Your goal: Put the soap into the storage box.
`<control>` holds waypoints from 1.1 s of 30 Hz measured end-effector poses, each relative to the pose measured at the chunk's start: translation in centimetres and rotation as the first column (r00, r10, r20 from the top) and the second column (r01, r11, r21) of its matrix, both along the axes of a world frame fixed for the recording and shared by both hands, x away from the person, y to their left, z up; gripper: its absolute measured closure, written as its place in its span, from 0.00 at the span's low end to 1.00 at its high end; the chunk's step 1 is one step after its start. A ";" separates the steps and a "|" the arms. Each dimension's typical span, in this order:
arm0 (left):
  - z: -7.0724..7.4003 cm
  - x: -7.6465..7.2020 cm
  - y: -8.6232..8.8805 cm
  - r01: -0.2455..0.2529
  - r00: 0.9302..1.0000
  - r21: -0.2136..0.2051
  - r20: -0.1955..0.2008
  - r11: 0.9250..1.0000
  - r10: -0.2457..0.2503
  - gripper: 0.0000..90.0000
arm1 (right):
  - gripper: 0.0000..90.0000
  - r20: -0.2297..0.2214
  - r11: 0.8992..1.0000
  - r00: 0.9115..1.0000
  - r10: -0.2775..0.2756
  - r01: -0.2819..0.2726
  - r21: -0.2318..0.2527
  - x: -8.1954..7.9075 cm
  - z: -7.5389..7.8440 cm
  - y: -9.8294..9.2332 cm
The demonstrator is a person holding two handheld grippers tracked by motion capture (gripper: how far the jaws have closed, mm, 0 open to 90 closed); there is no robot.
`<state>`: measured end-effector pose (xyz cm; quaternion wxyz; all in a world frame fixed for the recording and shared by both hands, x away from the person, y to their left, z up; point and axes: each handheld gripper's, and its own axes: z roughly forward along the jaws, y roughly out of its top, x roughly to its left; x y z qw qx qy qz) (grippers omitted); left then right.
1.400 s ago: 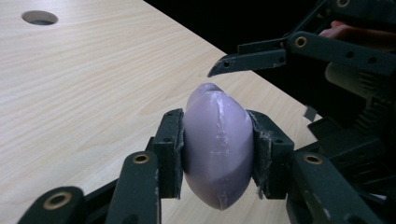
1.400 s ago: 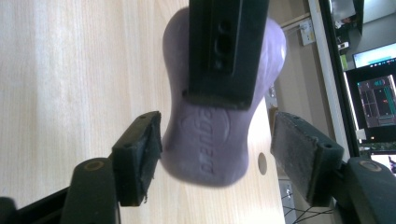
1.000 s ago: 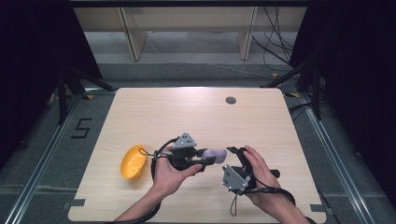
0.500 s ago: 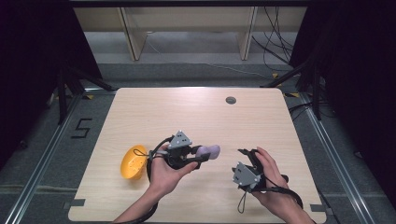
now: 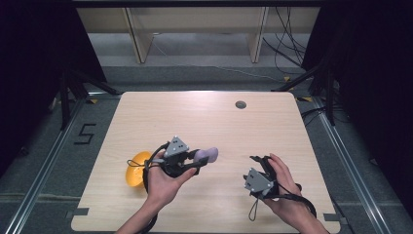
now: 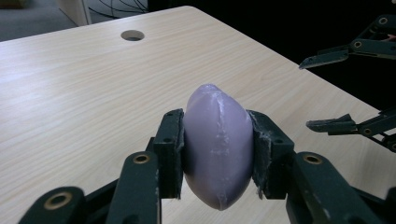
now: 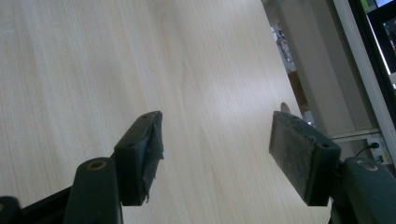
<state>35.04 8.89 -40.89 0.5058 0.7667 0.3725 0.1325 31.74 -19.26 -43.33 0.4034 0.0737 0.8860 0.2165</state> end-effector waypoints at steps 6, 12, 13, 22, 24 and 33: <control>0.1 -1.0 1.7 -0.048 0.999 0.019 0.026 0.999 0.048 0.66 | 0.40 -0.005 1.000 1.000 -0.013 0.013 0.005 0.0 0.0 -0.1; 0.1 -1.3 3.2 -0.084 0.996 0.013 0.020 0.996 0.083 0.66 | 0.40 -0.006 1.000 1.000 -0.027 0.027 0.011 0.0 -0.1 -0.1; 0.1 -1.4 3.5 -0.094 0.995 0.018 0.023 0.995 0.093 0.66 | 0.40 -0.006 1.000 1.000 -0.028 0.028 0.011 0.0 -0.1 0.0; 0.1 -1.8 5.9 -0.178 0.984 0.013 0.034 0.984 0.177 0.66 | 0.40 -0.005 1.000 1.000 -0.014 0.014 0.003 0.2 0.0 -0.1; -0.1 -2.0 6.3 -0.195 0.980 0.006 0.030 0.981 0.195 0.66 | 0.40 -0.005 1.000 1.000 -0.013 0.013 0.003 0.2 0.0 -0.2; -0.9 -2.2 8.1 -0.232 0.972 0.004 0.021 0.973 0.232 0.66 | 0.40 -0.007 1.000 1.000 -0.022 0.022 0.003 0.2 -0.1 0.0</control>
